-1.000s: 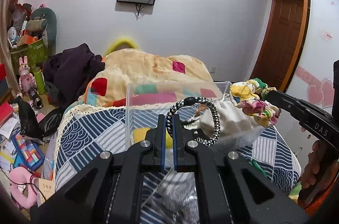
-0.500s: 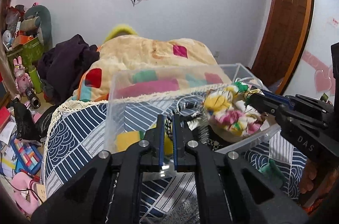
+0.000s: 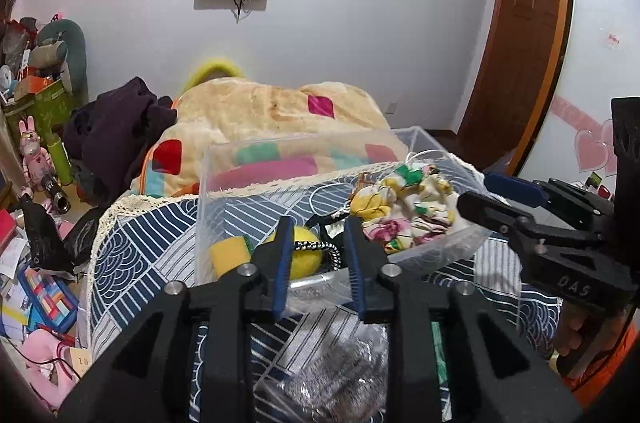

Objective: Organize soft objects
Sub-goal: 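Grasp the silver mesh bag with the left tool while the right tool grasps the green glove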

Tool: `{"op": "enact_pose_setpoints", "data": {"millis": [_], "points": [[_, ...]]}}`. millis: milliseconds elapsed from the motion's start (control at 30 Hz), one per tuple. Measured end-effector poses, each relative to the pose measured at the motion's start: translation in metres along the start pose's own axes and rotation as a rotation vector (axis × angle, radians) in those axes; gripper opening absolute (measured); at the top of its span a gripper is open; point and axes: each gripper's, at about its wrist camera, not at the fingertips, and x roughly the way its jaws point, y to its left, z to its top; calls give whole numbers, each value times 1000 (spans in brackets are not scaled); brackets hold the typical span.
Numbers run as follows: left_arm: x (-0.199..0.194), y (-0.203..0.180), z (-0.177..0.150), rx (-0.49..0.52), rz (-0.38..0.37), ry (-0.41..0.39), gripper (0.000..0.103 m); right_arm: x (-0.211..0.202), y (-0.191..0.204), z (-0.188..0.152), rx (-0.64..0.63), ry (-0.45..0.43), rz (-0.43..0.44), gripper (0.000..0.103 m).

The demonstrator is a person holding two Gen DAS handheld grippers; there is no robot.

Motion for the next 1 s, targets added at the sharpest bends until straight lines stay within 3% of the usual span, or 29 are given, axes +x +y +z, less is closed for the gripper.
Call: {"op": "enact_pose_setpoints", "data": {"millis": [200,300,467,833,1000], "points": [[-26,-1,-5,4,-5,-34,63,-27,2,-2,-1,-50,12,74],[-34,-2,-11,4,-10,-29,77,-34,5,-9,-15,-48,16,77],[-36,-2,-28,4,-13,11,90,-27,11,-28,-32,8,32,79],[6,-2,-91,-31,-41,235,90,13,10,-77,20,211,112,79],[21,-8,-103,-36,-43,255,90,22,8,-83,35,245,128,72]]}}
